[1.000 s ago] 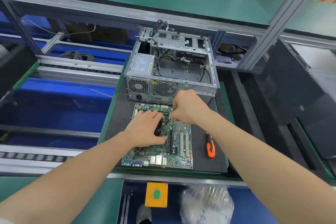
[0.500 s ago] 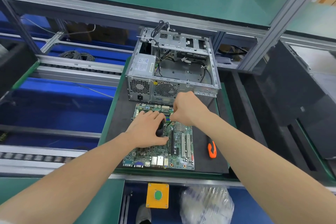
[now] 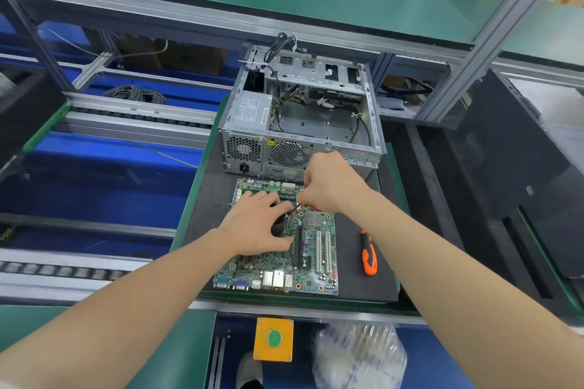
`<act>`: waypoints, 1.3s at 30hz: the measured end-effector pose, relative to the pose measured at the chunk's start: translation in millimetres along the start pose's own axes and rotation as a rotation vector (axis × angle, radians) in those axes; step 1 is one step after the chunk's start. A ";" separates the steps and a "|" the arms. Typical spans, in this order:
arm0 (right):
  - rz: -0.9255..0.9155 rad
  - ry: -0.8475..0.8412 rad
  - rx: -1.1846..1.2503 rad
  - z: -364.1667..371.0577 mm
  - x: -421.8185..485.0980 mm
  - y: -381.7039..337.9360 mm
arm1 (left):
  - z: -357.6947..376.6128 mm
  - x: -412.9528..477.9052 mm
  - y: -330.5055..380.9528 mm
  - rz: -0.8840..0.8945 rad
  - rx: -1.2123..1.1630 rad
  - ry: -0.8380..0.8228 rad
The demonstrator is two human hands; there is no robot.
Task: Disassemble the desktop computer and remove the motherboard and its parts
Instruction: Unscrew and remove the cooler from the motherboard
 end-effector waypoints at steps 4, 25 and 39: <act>-0.010 0.003 -0.033 1.1 3.1 -1.8 | -0.6 -0.1 0.6 -0.003 -0.006 -0.002; 0.060 -0.174 -0.047 -11.9 12.9 -4.5 | -19.0 16.3 12.2 -0.015 -0.565 0.202; -0.224 -0.181 -0.579 -9.2 23.0 -44.6 | -9.1 18.5 6.7 0.001 -0.514 0.098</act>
Point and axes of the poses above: each hand's wrist, its own x-axis towards the middle knuckle, its own z-axis out of the palm, y = z × x, the point moved 6 cm from there along x, towards the middle knuckle, and after that the axes turned 14 degrees about -x, right-handed, at the moved point
